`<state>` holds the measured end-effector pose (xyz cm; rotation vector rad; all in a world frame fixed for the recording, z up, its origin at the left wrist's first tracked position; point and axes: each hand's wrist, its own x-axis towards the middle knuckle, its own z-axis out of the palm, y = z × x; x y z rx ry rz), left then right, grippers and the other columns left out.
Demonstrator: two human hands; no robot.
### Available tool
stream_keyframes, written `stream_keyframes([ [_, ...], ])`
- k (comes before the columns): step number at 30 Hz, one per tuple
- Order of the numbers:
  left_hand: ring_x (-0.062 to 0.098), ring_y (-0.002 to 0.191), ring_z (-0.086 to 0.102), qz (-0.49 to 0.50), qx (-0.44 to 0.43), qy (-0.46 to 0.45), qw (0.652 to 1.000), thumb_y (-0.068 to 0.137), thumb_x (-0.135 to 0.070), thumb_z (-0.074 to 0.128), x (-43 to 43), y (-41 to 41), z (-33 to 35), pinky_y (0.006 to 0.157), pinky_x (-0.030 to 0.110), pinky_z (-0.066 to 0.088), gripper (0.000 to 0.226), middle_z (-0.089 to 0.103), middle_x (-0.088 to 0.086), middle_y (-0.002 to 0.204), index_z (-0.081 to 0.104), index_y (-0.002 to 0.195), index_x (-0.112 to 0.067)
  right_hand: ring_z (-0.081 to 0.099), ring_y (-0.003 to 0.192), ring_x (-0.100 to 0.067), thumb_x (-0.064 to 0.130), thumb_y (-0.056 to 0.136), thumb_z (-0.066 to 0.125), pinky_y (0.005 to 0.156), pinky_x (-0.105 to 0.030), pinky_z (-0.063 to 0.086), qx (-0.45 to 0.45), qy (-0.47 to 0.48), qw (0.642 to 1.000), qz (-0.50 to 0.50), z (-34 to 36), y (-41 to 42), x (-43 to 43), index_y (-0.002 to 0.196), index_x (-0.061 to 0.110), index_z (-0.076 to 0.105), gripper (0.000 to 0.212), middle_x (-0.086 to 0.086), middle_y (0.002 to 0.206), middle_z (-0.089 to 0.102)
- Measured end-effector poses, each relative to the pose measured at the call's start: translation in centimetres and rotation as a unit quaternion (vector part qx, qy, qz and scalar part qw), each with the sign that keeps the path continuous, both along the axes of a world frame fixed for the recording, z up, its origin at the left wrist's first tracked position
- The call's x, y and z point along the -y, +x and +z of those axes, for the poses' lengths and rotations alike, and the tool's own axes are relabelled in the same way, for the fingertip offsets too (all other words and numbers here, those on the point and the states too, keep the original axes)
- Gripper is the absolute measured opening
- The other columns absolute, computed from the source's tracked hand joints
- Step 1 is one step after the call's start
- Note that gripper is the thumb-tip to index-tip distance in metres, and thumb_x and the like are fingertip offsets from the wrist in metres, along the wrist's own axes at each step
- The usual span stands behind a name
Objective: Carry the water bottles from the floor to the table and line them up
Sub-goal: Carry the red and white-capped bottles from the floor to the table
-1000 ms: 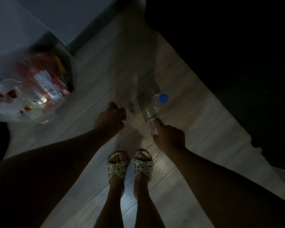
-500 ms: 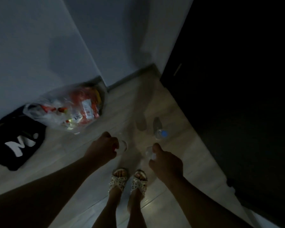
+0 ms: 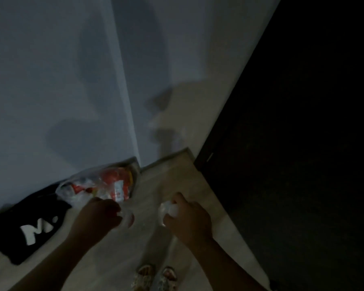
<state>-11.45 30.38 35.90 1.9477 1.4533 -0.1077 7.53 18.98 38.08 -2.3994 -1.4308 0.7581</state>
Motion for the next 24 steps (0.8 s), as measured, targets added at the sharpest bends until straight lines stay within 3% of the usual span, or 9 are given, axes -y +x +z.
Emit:
stream_keyframes([
  [5,0.025,0.065,0.061,0.06,0.015,0.005,0.998,0.071,-0.008,0.075,-0.9,-1.5,4.2,0.063,0.031,0.054,0.026,0.068,0.015,0.088,0.07,0.096,-0.008,0.059,0.096,-0.022,0.043,0.075,0.061,0.07,-0.027,0.041,-0.025,0.027,0.999,-0.016,3.9,-0.2,-1.3,0.102,0.029,0.048,0.034,-0.001,0.104,0.063],
  [8,0.023,0.07,0.061,0.066,0.006,0.026,0.997,0.071,-0.008,0.074,-0.5,-2.0,6.7,0.064,0.027,0.053,0.033,0.063,0.012,0.096,0.068,0.103,-0.012,0.058,0.095,-0.02,0.043,0.072,0.063,0.074,-0.029,0.046,-0.031,0.036,0.999,-0.003,5.2,-0.2,-1.8,0.097,0.029,0.049,0.032,0.001,0.101,0.061],
  [11,0.027,0.082,0.06,0.092,0.019,0.062,0.994,0.069,-0.004,0.072,0.4,-2.4,8.8,0.068,0.03,0.054,0.035,0.052,0.008,0.099,0.066,0.102,-0.013,0.059,0.086,-0.021,0.04,0.069,0.065,0.069,-0.028,0.046,-0.036,0.048,0.998,0.02,6.3,-0.2,-2.2,0.079,0.031,0.042,0.028,0.005,0.086,0.057],
  [15,0.027,0.082,0.058,0.136,0.034,0.093,0.986,0.068,-0.002,0.069,2.5,-2.5,10.4,0.067,0.03,0.053,0.035,0.04,0.0,0.089,0.066,0.101,-0.013,0.051,0.071,-0.014,0.04,0.069,0.068,0.059,-0.024,0.037,-0.037,0.062,0.994,0.081,7.5,0.0,-2.6,0.073,0.029,0.04,0.03,0.011,0.071,0.05],
  [20,0.021,0.075,0.052,0.232,0.038,0.126,0.964,0.068,-0.007,0.069,6.7,-3.1,11.3,0.064,0.027,0.051,0.032,0.043,-0.002,0.085,0.066,0.099,-0.016,0.045,0.06,0.003,0.041,0.074,0.066,0.05,-0.014,0.03,-0.053,0.065,0.977,0.196,8.8,-0.5,-2.4,0.067,0.037,0.038,0.029,0.016,0.065,0.048],
  [24,0.02,0.069,0.053,0.328,0.038,0.132,0.935,0.065,-0.008,0.069,10.9,-4.4,11.3,0.056,0.023,0.046,0.032,0.035,-0.011,0.076,0.067,0.096,-0.016,0.059,0.076,-0.013,0.041,0.068,0.065,0.063,-0.028,0.048,-0.081,0.059,0.964,0.247,9.5,-2.1,-1.9,0.074,0.034,0.044,0.023,0.01,0.076,0.059],
])
